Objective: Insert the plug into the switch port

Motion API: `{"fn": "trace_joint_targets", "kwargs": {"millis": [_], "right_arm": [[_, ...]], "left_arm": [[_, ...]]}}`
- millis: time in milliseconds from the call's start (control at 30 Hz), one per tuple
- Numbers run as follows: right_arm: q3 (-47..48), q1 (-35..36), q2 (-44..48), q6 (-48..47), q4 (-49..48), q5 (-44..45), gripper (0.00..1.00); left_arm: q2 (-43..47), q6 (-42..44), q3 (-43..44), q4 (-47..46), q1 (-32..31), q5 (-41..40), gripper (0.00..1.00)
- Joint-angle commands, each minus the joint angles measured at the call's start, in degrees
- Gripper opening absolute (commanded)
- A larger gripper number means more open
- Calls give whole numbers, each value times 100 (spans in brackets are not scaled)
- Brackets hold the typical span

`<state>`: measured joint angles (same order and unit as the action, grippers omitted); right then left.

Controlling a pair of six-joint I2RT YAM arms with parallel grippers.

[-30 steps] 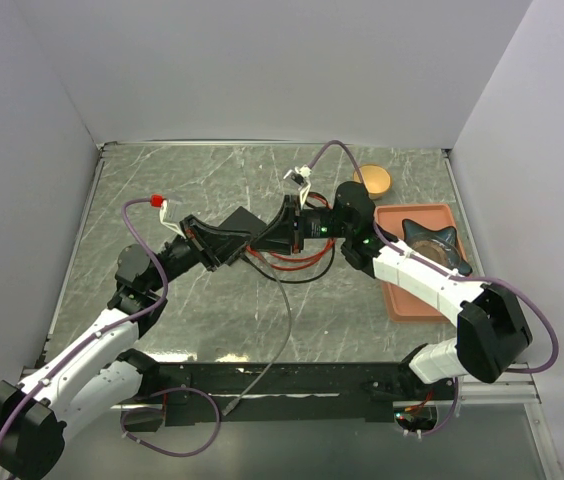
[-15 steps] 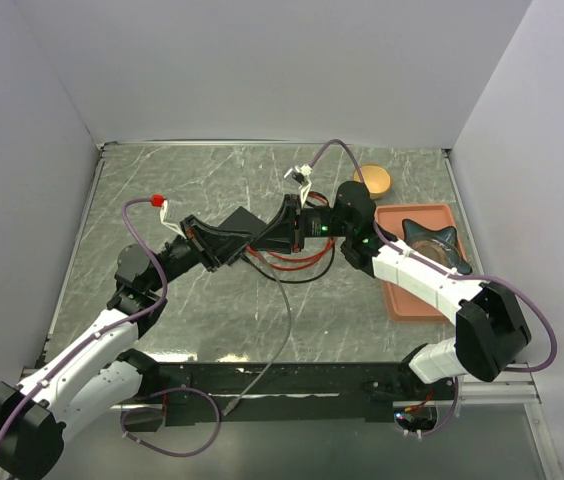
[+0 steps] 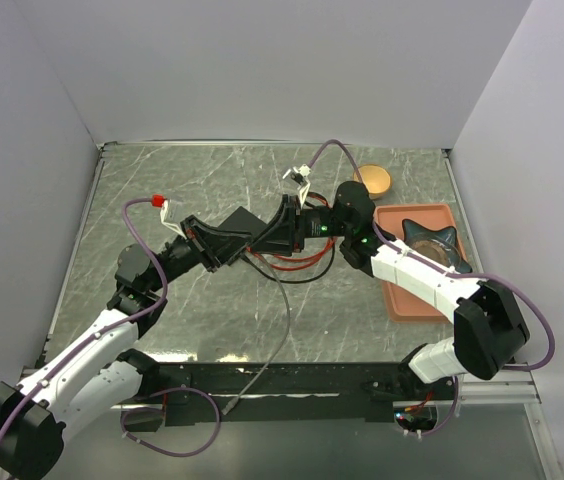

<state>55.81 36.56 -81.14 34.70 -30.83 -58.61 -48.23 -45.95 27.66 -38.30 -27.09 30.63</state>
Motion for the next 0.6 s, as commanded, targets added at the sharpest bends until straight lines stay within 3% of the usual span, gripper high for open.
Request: {"fn": "trace_joint_targets", "kwargs": {"millis": [0, 233, 367, 433, 500, 533, 567], "right_arm": [[17, 18, -24, 20, -371, -238, 34], [9, 18, -60, 37, -406, -309, 20], [-18, 27, -16, 46, -459, -318, 0], [-53, 18, 72, 46, -459, -283, 0], [-53, 9, 160, -67, -345, -160, 0], [-35, 18, 282, -147, -92, -99, 0], [-27, 1, 362, -243, 58, 102, 0]], "left_arm": [[112, 69, 170, -186, -15, -31, 1], [103, -1, 161, -300, -24, 22, 1], [50, -10, 170, -327, -33, 48, 1], [24, -1, 178, -318, -33, 57, 2], [59, 16, 170, -301, -33, 22, 12], [94, 34, 161, -240, -33, -13, 34], [199, 51, 152, -187, -33, -135, 49]]}}
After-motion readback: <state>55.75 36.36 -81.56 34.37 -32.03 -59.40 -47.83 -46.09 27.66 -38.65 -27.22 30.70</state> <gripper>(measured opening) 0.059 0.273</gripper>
